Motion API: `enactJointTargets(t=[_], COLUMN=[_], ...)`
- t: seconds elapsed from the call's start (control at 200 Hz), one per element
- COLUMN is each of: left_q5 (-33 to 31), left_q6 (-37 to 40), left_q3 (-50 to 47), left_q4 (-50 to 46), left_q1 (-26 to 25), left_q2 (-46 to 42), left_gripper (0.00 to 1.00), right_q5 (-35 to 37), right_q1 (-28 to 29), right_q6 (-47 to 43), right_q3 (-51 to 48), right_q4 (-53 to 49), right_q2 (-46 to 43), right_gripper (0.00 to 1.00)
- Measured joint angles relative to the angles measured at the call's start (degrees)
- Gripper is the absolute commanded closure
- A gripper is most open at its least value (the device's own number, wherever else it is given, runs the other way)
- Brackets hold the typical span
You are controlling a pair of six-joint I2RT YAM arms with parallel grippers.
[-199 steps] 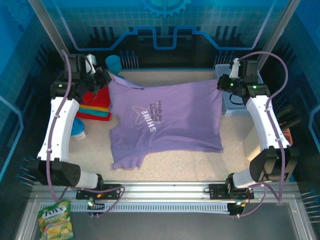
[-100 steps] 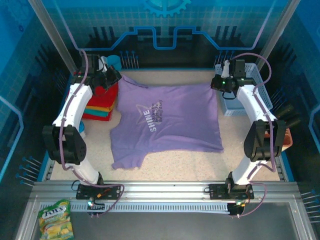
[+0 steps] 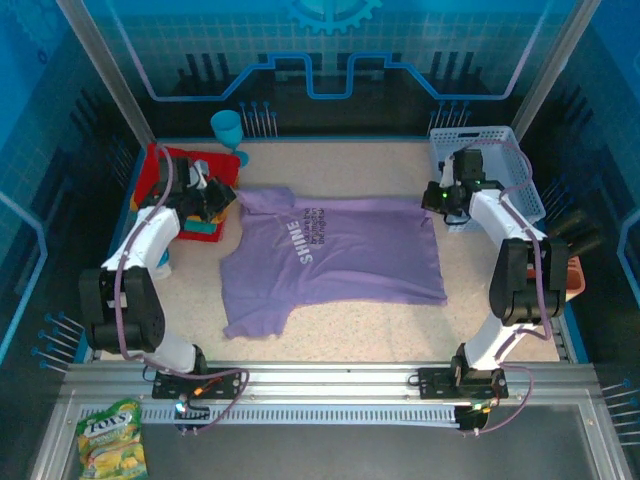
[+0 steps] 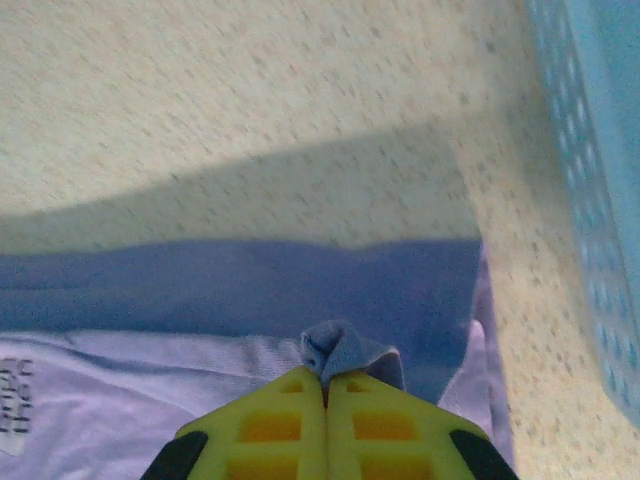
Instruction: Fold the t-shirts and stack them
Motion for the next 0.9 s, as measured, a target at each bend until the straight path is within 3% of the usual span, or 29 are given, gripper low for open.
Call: enactJointTargets(t=[0.49, 0.9], left_q5=[-0.26, -0.92], left_q6=[1.07, -1.4], left_q3=[-16.79, -21.53], left_q4=[0.59, -2.21], left_q1=[1.2, 3.19], left_q2=[-11.56, -17.86], left_gripper=[1.0, 1.0], right_q5=[-0.79, -1.49], right_q1=[-1.22, 0.63], right_q6=[1.09, 0.7], right_q3=[-8.22, -11.98], right_q4=[0.94, 1.62], right_q2=[-3.08, -5.22], right_gripper=[1.0, 1.0])
